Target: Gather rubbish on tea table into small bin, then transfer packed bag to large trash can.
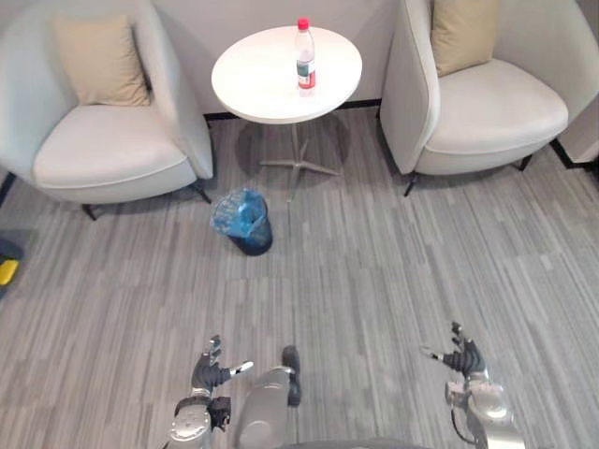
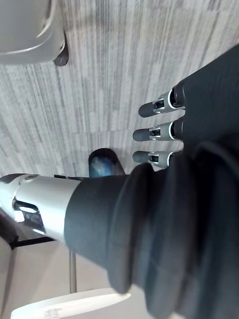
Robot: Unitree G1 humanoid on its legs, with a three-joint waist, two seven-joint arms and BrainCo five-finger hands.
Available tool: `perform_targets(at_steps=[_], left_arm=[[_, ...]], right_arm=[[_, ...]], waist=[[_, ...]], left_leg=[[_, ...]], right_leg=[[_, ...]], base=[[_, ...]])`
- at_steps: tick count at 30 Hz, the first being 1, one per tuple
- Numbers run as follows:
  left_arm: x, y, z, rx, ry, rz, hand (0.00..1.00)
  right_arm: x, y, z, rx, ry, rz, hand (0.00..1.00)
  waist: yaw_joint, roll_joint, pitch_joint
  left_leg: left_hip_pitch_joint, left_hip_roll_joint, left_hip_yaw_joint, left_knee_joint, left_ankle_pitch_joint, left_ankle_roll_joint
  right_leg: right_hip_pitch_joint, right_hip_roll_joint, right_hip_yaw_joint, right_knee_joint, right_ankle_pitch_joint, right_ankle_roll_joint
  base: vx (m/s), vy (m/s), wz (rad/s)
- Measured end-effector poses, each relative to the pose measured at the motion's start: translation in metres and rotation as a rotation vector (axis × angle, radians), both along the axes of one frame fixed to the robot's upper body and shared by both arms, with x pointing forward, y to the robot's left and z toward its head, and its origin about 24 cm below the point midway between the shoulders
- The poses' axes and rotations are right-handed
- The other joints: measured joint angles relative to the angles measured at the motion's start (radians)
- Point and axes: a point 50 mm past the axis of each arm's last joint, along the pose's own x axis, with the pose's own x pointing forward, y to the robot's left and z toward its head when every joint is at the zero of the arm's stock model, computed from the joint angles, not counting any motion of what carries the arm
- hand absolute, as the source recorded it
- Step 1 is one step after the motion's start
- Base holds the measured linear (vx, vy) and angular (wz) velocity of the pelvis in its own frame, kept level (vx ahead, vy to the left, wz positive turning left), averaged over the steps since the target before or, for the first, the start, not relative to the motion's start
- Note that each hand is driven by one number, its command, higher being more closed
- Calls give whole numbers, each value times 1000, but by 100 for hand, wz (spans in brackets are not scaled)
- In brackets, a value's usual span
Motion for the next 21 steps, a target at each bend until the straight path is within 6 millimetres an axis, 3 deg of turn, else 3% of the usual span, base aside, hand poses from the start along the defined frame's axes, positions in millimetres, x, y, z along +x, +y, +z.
perform_targets(at_steps=[2, 3, 5, 6, 7, 8, 9, 10, 12, 14, 15, 17, 18, 19, 20, 21], left_arm=[[2, 1, 2, -5, -13, 5, 0], [3, 2, 2, -5, -16, 7, 0], [4, 2, 1, -5, -12, 7, 0], [2, 4, 0, -1, -8, 10, 0], [1, -1, -4, -17, 10, 15, 0], [0, -3, -5, -24, 16, 18, 0], [1, -2, -4, -23, 9, 15, 0], [2, -4, -4, -27, 7, 12, 0], [2, -9, -5, -45, 6, 15, 0], [3, -11, -5, -51, 1, 13, 0], [4, -11, -4, -51, -1, 13, 0], [7, -11, -3, -50, -11, 12, 0], [7, -11, -3, -50, -10, 14, 0], [7, -12, -3, -53, -11, 14, 0], [5, -12, -3, -55, -10, 16, 0], [4, -11, -3, -50, -10, 18, 0]], right_arm=[[-1, 1, 0, 3, 3, 9, 0], [1, 1, 0, 3, -2, 14, 0], [5, -2, 3, -3, -10, 24, 0], [2, -3, 2, -6, -1, 21, 0], [-6, -11, 1, -26, 22, 13, 0], [-8, -13, 0, -32, 36, 11, 0], [-1, -13, 5, -34, 12, 15, 0], [2, -13, 8, -38, -5, 19, 0], [2, -10, 9, -37, -10, 31, 0], [0, -1, 8, -26, -15, 57, 0], [2, 0, 12, -26, -37, 61, 0], [9, -2, 17, -34, -68, 61, 0], [14, -4, 20, -38, -85, 48, 0], [14, -9, 22, -44, -91, 30, 0], [13, -13, 24, -56, -92, 19, 0], [12, -14, 22, -56, -86, 12, 0]], waist=[[-9, 36, -9], [-14, 44, -8], [-39, 67, 5], [-51, 60, 3], [-57, 87, -2], [-43, 106, -11], [-33, 103, -17], [-42, 100, -14], [-49, 94, -4], [-15, 88, 2], [-2, 86, 2], [11, 84, 4], [13, 84, 4], [10, 93, 0], [9, 113, -8], [12, 121, -8]], left_leg=[[145, 16, 1, -115, -19, -14], [172, 22, -2, -134, -19, -18], [226, 52, -21, -159, -20, -22], [256, 56, -27, -161, -31, -59], [289, 87, -56, -151, -59, -102], [279, 111, -58, -132, -58, -108], [244, 119, -74, -51, -21, -145], [213, 119, -84, 47, 14, -149], [96, 155, -85, 350, 176, -163], [-38, 240, -28, 640, 112, -134], [-82, 248, -2, 641, 89, -129], [-153, 235, 44, 500, 60, -123], [-167, 202, 73, 310, 64, -126], [-159, 163, 94, 76, 113, -136], [-153, 149, 94, -76, 239, -128], [-146, 145, 86, -102, 299, -19]], right_leg=[[-148, 4, -120, -92, -42, -74], [-180, 11, -136, -147, -46, -81], [-222, 64, -142, -462, -18, -88], [-226, 93, -117, -686, 114, -103], [-197, 128, -108, -736, 251, -121], [-190, 145, -113, -735, 242, -131], [-191, 143, -118, -704, 192, -138], [-172, 132, -130, -692, 160, -139], [-51, 117, -159, -741, 116, -148], [139, 134, -178, -871, 106, -162], [190, 133, -181, -918, 106, -161], [252, 123, -182, -975, 103, -156], [273, 109, -185, -982, 88, -135], [297, 108, -188, -985, 65, -115], [315, 128, -188, -986, 41, -100], [328, 142, -184, -982, 19, -91]], base=[[577, 47, -15], [583, 0, 12], [543, -87, 48], [891, -175, 69], [653, -132, 37], [755, -160, 13], [461, -126, 2], [690, -209, 41], [497, -180, 48], [537, -168, 13], [526, -125, -3], [392, -34, -4], [390, 54, 3], [483, 116, 5], [407, 130, 1], [391, 123, 14]])
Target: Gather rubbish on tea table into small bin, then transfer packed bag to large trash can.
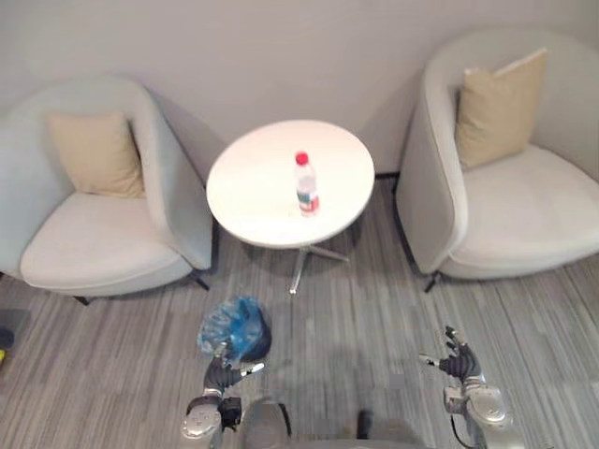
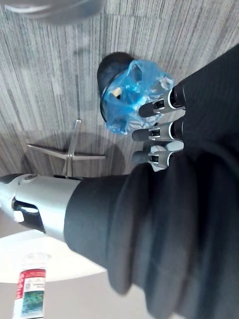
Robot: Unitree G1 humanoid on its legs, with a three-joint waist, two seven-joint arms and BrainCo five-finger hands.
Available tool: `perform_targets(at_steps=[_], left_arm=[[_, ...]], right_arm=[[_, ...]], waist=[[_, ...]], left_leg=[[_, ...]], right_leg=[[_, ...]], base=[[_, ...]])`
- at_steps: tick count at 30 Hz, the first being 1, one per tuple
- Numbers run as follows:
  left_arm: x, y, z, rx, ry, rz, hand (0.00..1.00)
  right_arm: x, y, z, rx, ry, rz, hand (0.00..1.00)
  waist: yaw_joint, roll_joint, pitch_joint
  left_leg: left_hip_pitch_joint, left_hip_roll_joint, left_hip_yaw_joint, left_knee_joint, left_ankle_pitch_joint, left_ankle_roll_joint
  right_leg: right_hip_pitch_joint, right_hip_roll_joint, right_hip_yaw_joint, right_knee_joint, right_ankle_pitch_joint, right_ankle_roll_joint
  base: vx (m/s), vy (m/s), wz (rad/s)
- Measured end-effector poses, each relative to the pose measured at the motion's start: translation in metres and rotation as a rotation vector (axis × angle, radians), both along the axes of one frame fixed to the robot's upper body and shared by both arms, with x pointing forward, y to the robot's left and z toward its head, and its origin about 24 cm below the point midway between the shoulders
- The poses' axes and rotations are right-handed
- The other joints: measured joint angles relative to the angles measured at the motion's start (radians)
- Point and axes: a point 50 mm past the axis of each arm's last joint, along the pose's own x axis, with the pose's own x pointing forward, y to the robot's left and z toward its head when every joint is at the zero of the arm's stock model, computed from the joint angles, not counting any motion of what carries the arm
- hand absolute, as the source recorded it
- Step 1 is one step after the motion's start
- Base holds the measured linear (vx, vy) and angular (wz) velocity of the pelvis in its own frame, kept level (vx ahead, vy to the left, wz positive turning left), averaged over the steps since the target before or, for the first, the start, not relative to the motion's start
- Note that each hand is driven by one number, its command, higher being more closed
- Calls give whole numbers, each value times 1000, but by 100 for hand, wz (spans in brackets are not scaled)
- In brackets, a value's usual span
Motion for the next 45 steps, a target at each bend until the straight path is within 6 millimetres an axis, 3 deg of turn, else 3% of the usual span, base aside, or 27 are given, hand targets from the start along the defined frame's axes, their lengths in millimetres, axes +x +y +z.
perform_targets(at_steps=[1, 2, 4, 7, 8, 9, 11, 12, 13, 14, 15, 19, 24, 31, 35, 41, 45], left_arm=[[3, 6, 2, 20, -6, 3, 0], [5, 6, 3, 18, -14, 4, 0], [3, 2, 0, 2, -1, 8, 0], [-6, 4, -4, 12, 32, 6, 0], [-8, 5, -4, 16, 36, 2, 0], [-7, 6, -4, 23, 33, 4, 0], [-5, 10, -2, 39, 27, 12, 0], [-3, 11, -2, 44, 23, 13, 0], [-3, 12, -1, 48, 20, 11, 0], [-4, 13, -1, 52, 22, 11, 0], [-5, 14, -1, 54, 25, 12, 0], [-15, 8, -7, 23, 48, 41, 0], [-14, 8, -7, 23, 35, 46, 0], [-21, 12, -9, 28, 50, 60, 0], [-26, 12, -11, 29, 70, 62, 0], [-27, 8, -14, 38, 83, 31, 0], [-24, 5, -13, 35, 76, 17, 0]], right_arm=[[-1, 7, -6, 23, 21, -8, 0], [-3, 7, -7, 21, 26, -9, 0], [0, 6, -5, 16, 19, -8, 0], [2, 12, -7, 7, 24, 16, 0], [0, 12, -7, 6, 27, 16, 0], [-1, 12, -6, -1, 23, 21, 0], [7, 15, 4, -10, -28, 37, 0], [11, 15, 10, -19, -64, 41, 0], [14, 15, 16, -28, -98, 44, 0], [16, 17, 22, -37, -133, 42, 0], [17, 17, 27, -42, -154, 45, 0], [31, 24, 58, -104, -301, 118, 0], [28, 31, 61, -106, -319, 200, 0], [27, 60, 52, -82, -280, 364, 0], [29, 64, 50, -81, -271, 376, 0], [48, 70, 48, -118, -284, 355, 0], [83, 79, 69, -142, -386, 345, 0]], waist=[[-2, -51, -6], [-5, -76, -16], [-5, -79, -15], [-11, -90, -9], [-13, -89, -9], [-12, -85, -11], [-19, -78, -15], [-41, -75, -17], [-45, -76, -18], [-40, -89, -23], [-36, -98, -27], [-11, -35, -59], [-11, -35, -63], [-7, -44, -65], [0, -44, -65], [21, -39, -57], [23, -24, -25]], left_leg=[[21, -45, 2, -9, -7, -9], [24, -75, -4, -24, -30, 4], [49, -87, -3, -27, -79, 11], [181, -135, -16, -67, -143, 11], [198, -139, -24, -68, -155, 14], [225, -142, -37, -69, -165, 18], [240, -141, -69, -70, -168, 16], [245, -138, -104, -71, -167, 14], [250, -132, -125, -68, -167, 10], [263, -138, -132, -67, -177, -15], [271, -144, -137, -65, -189, -31], [288, -66, -157, -102, -203, -74], [331, -45, -189, -156, -189, -95], [327, -65, -245, -179, -175, -100], [322, -73, -281, -188, -160, -98], [286, -78, -326, -191, -138, -110], [222, -79, -354, -195, -103, -118]], right_leg=[[16, -42, 1, 6, -11, 6], [4, -66, 6, 40, -17, 13], [-53, -96, 33, 209, -26, 27], [-200, -161, 93, 655, 11, 118], [-222, -165, 100, 695, -10, 109], [-268, -159, 109, 713, -38, 73], [-332, -136, 116, 632, -71, 44], [-363, -118, 124, 535, -73, 36], [-367, -93, 159, 410, -57, 32], [-359, -84, 177, 256, 48, 8], [-361, -88, 185, 225, 158, 20], [-317, -19, 163, 146, 163, -10], [-246, 1, 119, 79, 171, -22], [-192, -21, 58, 14, 185, -14], [-185, -24, 25, 3, 187, -14], [-189, -26, -24, -5, 193, -22], [-239, -32, -54, 5, 203, -31]], base=[[367, 111, 29], [360, 95, 37], [337, 116, 12], [300, 108, 9], [384, 77, 36], [301, 41, 49], [298, -22, 64], [366, -115, 83], [409, -164, 94], [278, -148, 66], [279, -179, 48], [232, -176, 1], [101, -82, 18], [-7, 20, 27], [3, -12, 30], [-51, -24, 23], [-101, -24, 22]])
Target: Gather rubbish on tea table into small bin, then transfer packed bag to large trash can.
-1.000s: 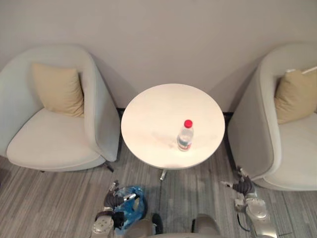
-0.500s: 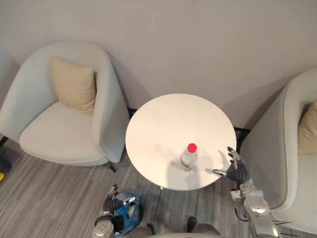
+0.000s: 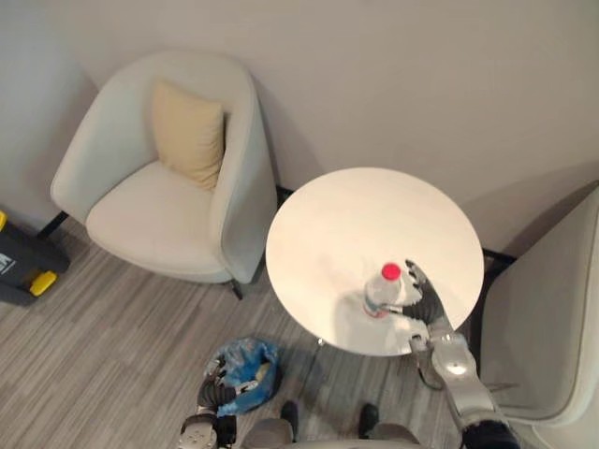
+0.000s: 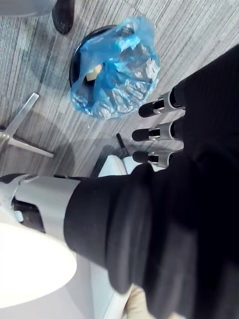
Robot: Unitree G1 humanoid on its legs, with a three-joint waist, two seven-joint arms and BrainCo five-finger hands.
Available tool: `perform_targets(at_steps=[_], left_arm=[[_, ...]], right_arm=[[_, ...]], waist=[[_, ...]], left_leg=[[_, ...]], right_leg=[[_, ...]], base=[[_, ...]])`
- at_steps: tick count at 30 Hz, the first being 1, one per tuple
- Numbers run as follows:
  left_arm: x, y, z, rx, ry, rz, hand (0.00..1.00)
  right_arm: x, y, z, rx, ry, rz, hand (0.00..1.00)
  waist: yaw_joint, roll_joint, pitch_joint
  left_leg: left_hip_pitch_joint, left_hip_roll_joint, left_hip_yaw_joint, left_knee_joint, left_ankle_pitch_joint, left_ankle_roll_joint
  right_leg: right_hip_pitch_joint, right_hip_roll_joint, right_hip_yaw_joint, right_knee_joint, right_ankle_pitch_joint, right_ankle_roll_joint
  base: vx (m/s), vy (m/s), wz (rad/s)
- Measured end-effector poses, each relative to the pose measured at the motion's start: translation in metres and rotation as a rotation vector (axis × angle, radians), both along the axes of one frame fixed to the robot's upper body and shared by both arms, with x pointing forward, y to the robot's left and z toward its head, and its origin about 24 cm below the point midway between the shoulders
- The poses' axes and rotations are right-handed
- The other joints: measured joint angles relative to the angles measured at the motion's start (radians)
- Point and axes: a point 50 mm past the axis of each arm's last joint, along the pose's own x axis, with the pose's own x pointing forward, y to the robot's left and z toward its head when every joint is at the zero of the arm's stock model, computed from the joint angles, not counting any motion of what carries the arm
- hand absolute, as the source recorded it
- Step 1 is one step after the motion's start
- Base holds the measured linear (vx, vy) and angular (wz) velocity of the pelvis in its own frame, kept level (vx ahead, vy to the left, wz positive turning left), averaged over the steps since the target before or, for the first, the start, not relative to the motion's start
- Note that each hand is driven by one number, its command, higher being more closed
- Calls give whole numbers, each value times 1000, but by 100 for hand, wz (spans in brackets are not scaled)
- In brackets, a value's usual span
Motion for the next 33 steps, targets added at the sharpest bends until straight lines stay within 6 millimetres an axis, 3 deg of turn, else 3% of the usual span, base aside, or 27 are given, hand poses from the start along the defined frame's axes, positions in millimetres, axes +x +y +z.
perform_targets(at_steps=[1, 2, 6, 10, 18, 22, 27, 30, 32, 33], left_arm=[[2, 0, 0, 0, -4, -1, 0], [4, -1, 1, -1, -9, -6, 0], [14, -8, 4, -8, -36, -30, 0], [15, -8, 4, -11, -39, -15, 0], [18, -8, 6, -8, -57, -15, 0], [21, -8, 7, -7, -68, -18, 0], [24, -9, 8, -5, -76, -18, 0], [17, -9, 4, -1, -49, -1, 0], [18, -11, 3, -5, -48, -3, 0], [20, -17, 3, -13, -53, -22, 0]], right_arm=[[10, 3, 6, -4, -24, 10, 0], [17, 5, 11, -14, -41, 20, 100], [42, 9, 31, -42, -97, 37, 100], [55, 17, 45, -43, -143, 51, 100], [56, 14, 48, -44, -148, 47, 100], [43, 15, 47, -27, -166, 48, 100], [22, 22, 53, 12, -225, 58, 100], [7, 31, 52, 49, -246, 68, 100], [-1, 33, 50, 73, -247, 59, 100], [-3, 33, 48, 80, -239, 46, 100]], waist=[[2, 5, 16], [9, 9, 28], [50, 21, 74], [55, 22, 88], [55, 20, 98], [52, 20, 98], [52, 13, 93], [50, 4, 57], [47, -20, 35], [40, -33, 30]], left_leg=[[-16, 0, -7, 5, 6, -1], [-37, -1, -14, 10, 10, 0], [-76, -5, -24, 16, 25, -1], [-108, -18, -42, 24, 30, 8], [-106, -33, -54, 25, 31, 11], [-97, -43, -79, 23, 31, 11], [-67, -69, -136, 23, 36, 17], [-68, -68, -178, 13, 51, 20], [-83, -76, -150, 2, 99, 50], [-89, -77, -52, 2, 130, 93]], right_leg=[[-20, -1, -6, 13, 0, 0], [-36, -3, -12, 24, 0, -1], [-80, -12, -22, 59, -3, -4], [-108, -28, -36, 82, -11, -3], [-108, -41, -50, 84, -16, 4], [-88, -50, -69, 98, -36, 10], [-73, -79, -78, 202, -113, 13], [-52, -73, -109, 202, -141, 11], [-42, -83, -144, 196, -165, 6], [-17, -95, -173, 175, -164, 2]], base=[[-112, -29, 22], [-120, -38, 18], [-98, -21, 13], [-37, 4, 15], [35, 8, 8], [23, -7, 22], [-3, -50, 34], [-19, -97, 49], [-16, -65, 84], [-34, 7, 106]])
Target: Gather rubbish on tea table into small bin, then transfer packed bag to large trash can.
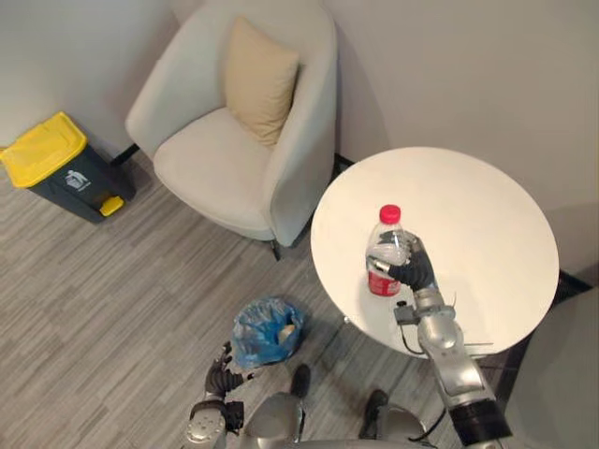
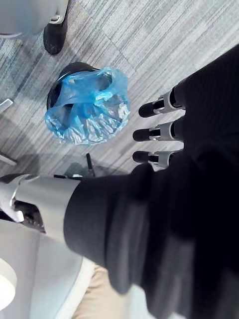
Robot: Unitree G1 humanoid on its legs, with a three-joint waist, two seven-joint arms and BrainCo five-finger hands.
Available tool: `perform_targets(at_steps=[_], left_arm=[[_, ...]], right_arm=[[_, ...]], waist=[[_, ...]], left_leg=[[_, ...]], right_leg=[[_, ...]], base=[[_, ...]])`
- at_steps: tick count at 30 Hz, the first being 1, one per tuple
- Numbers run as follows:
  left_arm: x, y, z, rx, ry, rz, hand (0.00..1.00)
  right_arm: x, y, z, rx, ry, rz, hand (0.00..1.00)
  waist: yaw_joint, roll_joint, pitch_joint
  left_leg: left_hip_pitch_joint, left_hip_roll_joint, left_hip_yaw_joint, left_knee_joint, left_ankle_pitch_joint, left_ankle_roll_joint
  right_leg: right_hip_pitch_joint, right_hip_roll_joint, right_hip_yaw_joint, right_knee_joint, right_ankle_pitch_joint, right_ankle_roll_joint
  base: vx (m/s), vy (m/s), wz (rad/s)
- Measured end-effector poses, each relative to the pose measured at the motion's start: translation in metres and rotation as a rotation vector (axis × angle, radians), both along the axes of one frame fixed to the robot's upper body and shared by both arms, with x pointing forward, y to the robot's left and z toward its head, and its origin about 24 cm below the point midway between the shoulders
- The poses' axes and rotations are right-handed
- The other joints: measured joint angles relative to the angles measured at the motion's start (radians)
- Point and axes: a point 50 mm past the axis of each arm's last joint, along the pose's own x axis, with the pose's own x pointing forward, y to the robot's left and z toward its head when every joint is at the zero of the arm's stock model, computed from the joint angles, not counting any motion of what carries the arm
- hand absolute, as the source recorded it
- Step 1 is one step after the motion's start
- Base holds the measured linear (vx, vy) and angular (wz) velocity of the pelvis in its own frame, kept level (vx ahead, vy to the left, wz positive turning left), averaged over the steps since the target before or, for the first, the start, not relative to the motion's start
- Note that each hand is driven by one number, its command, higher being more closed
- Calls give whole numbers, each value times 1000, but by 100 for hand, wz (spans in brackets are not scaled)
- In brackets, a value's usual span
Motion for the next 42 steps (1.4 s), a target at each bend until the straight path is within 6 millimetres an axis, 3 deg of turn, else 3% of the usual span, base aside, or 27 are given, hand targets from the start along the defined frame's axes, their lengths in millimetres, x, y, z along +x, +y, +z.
perform_targets(at_steps=[1, 2, 3, 4, 5, 7, 10, 13, 15, 16, 17, 20, 22, 24, 25, 26, 28, 31, 36, 41, 42], left_arm=[[2, -6, 0, -12, -4, -18, 0], [2, -8, 0, -17, -3, -19, 0], [4, -12, 0, -22, -4, -29, 0], [8, -14, 1, -21, -14, -43, 0], [10, -21, 0, -15, -10, -86, 0], [7, -21, -2, 2, 7, -112, 0], [5, -20, -4, 28, 21, -150, 0], [-1, -18, -6, 38, 38, -165, 0], [-6, -18, -8, 52, 56, -199, 0], [-7, -17, -8, 59, 60, -217, 0], [-7, -14, -8, 67, 62, -221, 0], [-6, -8, -8, 85, 64, -222, 0], [-4, -7, -8, 88, 65, -224, 0], [2, -6, -8, 94, 59, -228, 0], [5, -7, -7, 93, 50, -228, 0], [9, -7, -4, 92, 33, -223, 0], [10, -4, -4, 91, 27, -201, 0], [28, -2, 5, 98, -28, -176, 0], [65, -6, 25, 81, -154, -142, 0], [113, -9, 65, 38, -353, -57, 0], [126, -12, 82, 13, -429, -23, 0]], right_arm=[[-1, -1, 0, -5, -2, -11, 100], [0, 0, 0, -3, -3, -14, 100], [-1, -2, -1, 4, -6, -39, 100], [-1, -4, 0, 7, -9, -49, 100], [0, -7, 1, 3, -12, -61, 100], [0, -9, 1, 8, -14, -71, 100], [0, -3, 0, 29, -11, -61, 100], [1, 3, -1, 25, -3, -29, 100], [1, 9, -6, 21, 22, -1, 100], [1, 12, -12, 15, 48, 22, 100], [1, 14, -14, 11, 62, 33, 100], [-2, 32, -21, -53, 103, 184, 100], [-1, 39, -20, -68, 100, 233, 100], [3, 41, -16, -90, 85, 267, 100], [5, 41, -14, -108, 78, 277, 100], [13, 42, -5, -141, 46, 298, 100], [25, 48, 6, -191, 6, 336, 100], [41, 47, 26, -267, -68, 349, 100], [71, 38, 49, -409, -125, 315, 100], [89, 47, 91, -464, -285, 252, 100], [92, 48, 103, -462, -331, 226, 100]], waist=[[-8, 1, -5], [-19, 0, -11], [-29, -5, -25], [-28, -9, -27], [-35, -8, -34], [-41, -19, -56], [-41, -30, -67], [-43, -34, -65], [-49, -33, -63], [-62, -30, -59], [-71, -29, -53], [-74, -14, -36], [-76, -12, -22], [-81, -14, 8], [-85, -6, 24], [-71, 17, 58], [-70, 32, 85], [-69, 39, 164], [-68, 57, 179], [-55, 71, 211], [-45, 72, 229]], left_leg=[[5, 18, 191, 20, -47, 60], [1, 35, 300, 49, -82, 78], [-19, 71, 486, 127, -148, 117], [-20, 85, 553, 159, -164, 126], [-10, 111, 673, 182, -176, 92], [8, 79, 646, 135, -165, 71], [31, 28, 599, 74, -141, 76], [18, -7, 574, 89, -177, 82], [11, -30, 553, 106, -191, 97], [4, -35, 525, 125, -200, 109], [4, -35, 510, 132, -203, 107], [-7, -37, 434, 150, -204, 100], [-27, -57, 395, 160, -199, 92], [-72, -81, 355, 227, -208, 99], [-103, -86, 331, 260, -216, 96], [-150, -79, 315, 291, -217, 93], [-215, -64, 308, 320, -215, 90], [-284, -58, 296, 350, -207, 78], [-490, -46, 296, 441, -207, 77], [-747, -4, 304, 640, -263, 52], [-809, 11, 308, 701, -287, 48]], right_leg=[[25, -10, -62, -8, 17, -16], [31, -12, -92, -1, 14, -16], [37, -31, -151, 22, 0, -18], [41, -41, -168, 36, -7, -18], [73, -55, -214, 64, -23, 2], [74, -54, -204, 64, -35, 20], [99, -58, -156, 25, -23, 37], [74, -107, -146, 112, -50, 62], [27, -149, -97, 233, -64, 47], [-35, -159, -19, 344, -69, 5], [-58, -146, 31, 377, -78, -1], [-176, -32, 268, 339, -95, 20], [-211, -8, 317, 268, -80, 38], [-232, -15, 317, 237, -39, 32], [-239, -14, 318, 241, -2, 34], [-268, -9, 309, 245, 8, 27], [-317, 1, 299, 249, 21, 21], [-382, 0, 286, 283, 27, 16], [-580, -1, 286, 372, 21, 2], [-816, 1, 286, 528, -6, -25], [-874, 1, 285, 580, -21, -29]], base=[[-27, 17, 116], [-17, 34, 129], [14, 35, 106], [46, 67, 142], [24, 92, 90], [24, 92, 80], [23, 99, 58], [-20, 85, 26], [-8, 98, 38], [13, 87, 59], [25, 41, 72], [27, -2, 70], [32, -5, 82], [33, -56, 103], [11, -112, 98], [-17, -103, 55], [-49, -97, 21], [-58, -114, 14], [-91, -101, 10], [-113, -83, 1], [-130, -88, 8]])
